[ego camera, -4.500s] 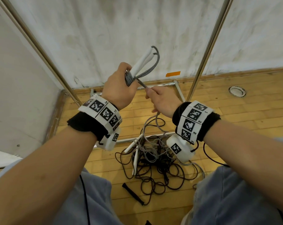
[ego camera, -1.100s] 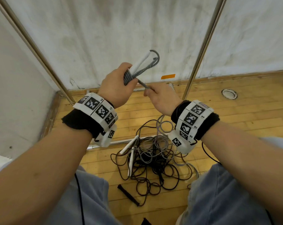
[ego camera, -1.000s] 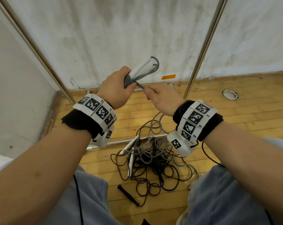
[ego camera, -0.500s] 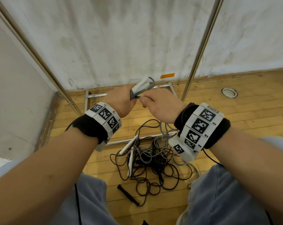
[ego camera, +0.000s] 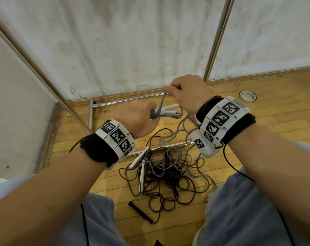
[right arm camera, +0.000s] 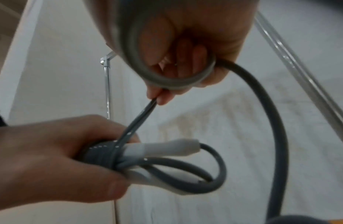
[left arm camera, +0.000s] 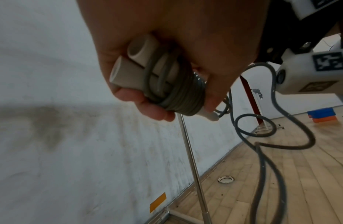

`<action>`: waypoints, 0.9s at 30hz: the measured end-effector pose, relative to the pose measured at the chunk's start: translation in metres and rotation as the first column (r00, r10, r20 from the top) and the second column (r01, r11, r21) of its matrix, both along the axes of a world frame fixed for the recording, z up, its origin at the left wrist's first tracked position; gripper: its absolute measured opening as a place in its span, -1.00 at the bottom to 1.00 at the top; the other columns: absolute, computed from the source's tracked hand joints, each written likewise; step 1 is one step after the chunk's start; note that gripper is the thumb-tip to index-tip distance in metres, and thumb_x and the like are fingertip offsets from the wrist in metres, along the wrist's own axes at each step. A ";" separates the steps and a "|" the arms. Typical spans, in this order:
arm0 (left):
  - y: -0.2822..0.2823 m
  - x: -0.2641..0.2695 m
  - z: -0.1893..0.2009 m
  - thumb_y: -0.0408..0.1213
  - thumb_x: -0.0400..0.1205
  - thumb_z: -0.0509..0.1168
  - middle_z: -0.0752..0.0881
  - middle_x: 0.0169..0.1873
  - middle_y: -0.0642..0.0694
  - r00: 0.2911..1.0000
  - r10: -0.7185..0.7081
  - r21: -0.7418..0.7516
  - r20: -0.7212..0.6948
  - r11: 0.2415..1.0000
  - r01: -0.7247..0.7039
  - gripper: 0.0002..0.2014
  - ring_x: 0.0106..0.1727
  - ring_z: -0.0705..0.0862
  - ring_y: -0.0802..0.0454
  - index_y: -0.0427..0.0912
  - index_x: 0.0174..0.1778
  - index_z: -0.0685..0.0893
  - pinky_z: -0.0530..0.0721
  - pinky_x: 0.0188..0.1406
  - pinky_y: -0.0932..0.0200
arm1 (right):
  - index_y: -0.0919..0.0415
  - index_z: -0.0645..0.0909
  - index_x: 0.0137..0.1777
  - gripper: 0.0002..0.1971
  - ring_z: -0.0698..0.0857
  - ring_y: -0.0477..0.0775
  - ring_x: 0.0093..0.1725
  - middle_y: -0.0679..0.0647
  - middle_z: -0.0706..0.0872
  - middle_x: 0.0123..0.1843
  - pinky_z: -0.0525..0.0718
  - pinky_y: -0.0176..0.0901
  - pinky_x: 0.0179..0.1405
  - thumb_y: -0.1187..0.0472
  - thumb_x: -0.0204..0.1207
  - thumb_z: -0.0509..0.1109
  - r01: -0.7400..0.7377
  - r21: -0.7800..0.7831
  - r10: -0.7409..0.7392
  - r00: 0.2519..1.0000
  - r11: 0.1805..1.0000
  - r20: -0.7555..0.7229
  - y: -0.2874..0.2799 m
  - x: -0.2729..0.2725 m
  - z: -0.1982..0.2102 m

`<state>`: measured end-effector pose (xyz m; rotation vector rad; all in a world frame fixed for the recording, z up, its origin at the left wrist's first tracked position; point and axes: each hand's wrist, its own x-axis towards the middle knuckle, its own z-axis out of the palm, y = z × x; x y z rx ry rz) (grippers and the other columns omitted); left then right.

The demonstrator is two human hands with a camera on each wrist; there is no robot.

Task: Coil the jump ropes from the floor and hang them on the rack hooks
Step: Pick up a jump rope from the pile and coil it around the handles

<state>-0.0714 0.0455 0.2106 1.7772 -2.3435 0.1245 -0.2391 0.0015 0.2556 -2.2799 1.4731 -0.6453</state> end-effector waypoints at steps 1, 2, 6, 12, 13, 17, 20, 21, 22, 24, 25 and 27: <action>0.001 0.000 0.001 0.06 0.54 0.25 0.53 -0.43 0.07 0.999 -0.029 -0.008 -0.028 1.000 0.029 -0.82 -0.37 0.56 -0.06 0.04 -0.14 0.57 0.32 -0.50 0.19 | 0.31 0.51 -0.39 -0.54 0.38 0.09 -0.46 0.07 0.38 -0.52 0.30 -0.17 -0.50 -0.02 0.63 0.24 0.005 0.022 -0.005 1.000 1.000 0.008 -0.003 -0.002 0.000; 0.002 0.001 0.003 0.03 0.53 0.27 0.56 -0.44 0.06 0.996 -0.062 -0.018 -0.062 0.998 0.061 -0.84 -0.39 0.56 -0.07 0.04 -0.15 0.59 0.35 -0.50 0.20 | 0.37 0.52 -0.37 -0.52 0.35 0.08 -0.47 0.07 0.34 -0.52 0.28 -0.17 -0.51 -0.03 0.62 0.25 0.011 0.048 -0.012 1.000 0.999 0.029 -0.006 -0.004 -0.001; 0.009 0.003 0.014 -0.04 0.49 0.29 0.63 -0.48 0.01 0.958 -0.211 -0.058 -0.196 0.977 0.204 -0.83 -0.46 0.55 -0.10 -0.04 -0.18 0.67 0.44 -0.50 0.17 | 0.45 0.68 -0.11 -0.48 0.38 0.14 -0.54 0.17 0.51 -0.52 0.29 -0.23 -0.54 -0.11 0.57 0.30 -0.015 0.177 -0.009 0.991 0.984 0.132 -0.011 -0.010 -0.003; 0.019 0.005 0.032 -0.05 0.45 0.32 0.64 -0.48 0.04 0.862 -0.212 -0.072 -0.461 0.977 0.202 -0.77 -0.48 0.56 0.06 -0.09 -0.11 0.73 0.51 -0.48 0.17 | 0.34 0.69 -0.20 -0.61 0.40 -0.05 -0.47 0.06 0.44 -0.48 0.42 -0.18 -0.36 -0.02 0.58 0.32 -0.158 0.386 0.066 0.968 0.909 0.241 -0.010 -0.014 0.003; 0.020 0.005 0.035 -0.02 0.43 0.33 0.63 -0.48 0.05 0.840 -0.174 -0.053 -0.514 0.984 0.171 -0.75 -0.49 0.55 0.13 -0.06 -0.08 0.73 0.51 -0.48 0.20 | 0.31 0.69 -0.12 -0.73 0.42 -0.10 -0.46 -0.01 0.48 -0.45 0.50 -0.19 -0.33 0.10 0.62 0.29 -0.176 0.415 0.080 0.968 0.893 0.239 -0.011 -0.014 0.001; 0.018 0.005 0.042 0.02 0.39 0.37 0.64 -0.45 -0.05 0.707 -0.006 0.044 -0.707 0.998 0.054 -0.72 -0.45 0.60 0.07 -0.11 -0.16 0.64 0.61 -0.45 0.10 | 0.05 0.45 -0.28 -0.69 0.35 -0.16 -0.55 -0.09 0.45 -0.50 0.38 -0.42 -0.56 0.31 0.69 0.09 -0.218 0.520 0.030 0.938 0.826 0.345 -0.002 0.002 -0.009; 0.016 0.004 0.047 0.00 0.39 0.37 0.71 -0.28 -0.34 0.593 0.067 0.097 -0.803 0.995 0.018 -0.65 -0.30 0.67 -0.32 -0.22 -0.12 0.64 0.68 -0.27 -0.27 | 0.08 0.37 -0.48 -0.59 0.25 -0.10 -0.59 -0.12 0.37 -0.59 0.26 -0.28 -0.58 0.12 0.66 0.11 -0.236 0.408 0.067 0.919 0.882 0.388 0.003 0.013 -0.020; 0.015 0.003 0.048 0.00 0.40 0.37 0.72 -0.27 -0.35 0.567 0.088 0.110 -0.819 0.994 0.005 -0.64 -0.32 0.67 -0.30 -0.24 -0.13 0.63 0.68 -0.28 -0.26 | 0.09 0.38 -0.50 -0.55 0.25 -0.10 -0.60 -0.15 0.37 -0.62 0.25 -0.27 -0.57 0.05 0.67 0.09 -0.255 0.390 0.076 0.904 0.885 0.421 0.004 0.015 -0.022; 0.015 0.004 0.049 0.00 0.41 0.37 0.73 -0.29 -0.31 0.546 0.109 0.125 -0.830 0.992 -0.008 -0.66 -0.36 0.68 -0.21 -0.23 -0.13 0.63 0.70 -0.33 -0.18 | 0.09 0.39 -0.51 -0.50 0.26 -0.12 -0.62 -0.15 0.37 -0.64 0.25 -0.27 -0.56 -0.03 0.69 0.04 -0.270 0.367 0.095 0.898 0.890 0.430 0.004 0.018 -0.025; 0.012 0.005 0.048 -0.05 0.48 0.38 0.75 -0.34 -0.17 0.510 0.139 0.147 -0.849 0.989 -0.025 -0.77 -0.47 0.67 0.05 -0.15 -0.16 0.61 0.63 -0.48 0.06 | 0.08 0.41 -0.49 -0.43 0.28 -0.18 -0.63 -0.17 0.39 -0.66 0.27 -0.25 -0.50 -0.16 0.69 -0.06 -0.285 0.363 0.132 0.910 0.887 0.392 0.006 0.021 -0.029; 0.011 0.005 0.048 -0.11 0.53 0.38 0.74 -0.36 -0.12 0.491 0.148 0.152 -0.859 0.988 -0.033 -0.84 -0.50 0.64 0.14 -0.10 -0.16 0.59 0.58 -0.53 0.21 | 0.07 0.44 -0.48 -0.41 0.30 -0.19 -0.63 -0.18 0.40 -0.66 0.28 -0.22 -0.46 -0.20 0.68 -0.09 -0.275 0.367 0.132 0.920 0.888 0.370 0.007 0.023 -0.030; 0.008 0.006 0.047 -0.20 0.60 0.35 0.74 -0.34 -0.14 0.446 0.162 0.157 -0.880 0.986 -0.047 -0.91 -0.53 0.61 0.17 -0.07 -0.10 0.56 0.49 -0.60 0.37 | 0.08 0.53 -0.39 -0.44 0.36 -0.17 -0.58 -0.17 0.44 -0.60 0.33 -0.18 -0.41 -0.19 0.69 -0.07 -0.252 0.374 0.120 0.932 0.892 0.342 0.010 0.027 -0.032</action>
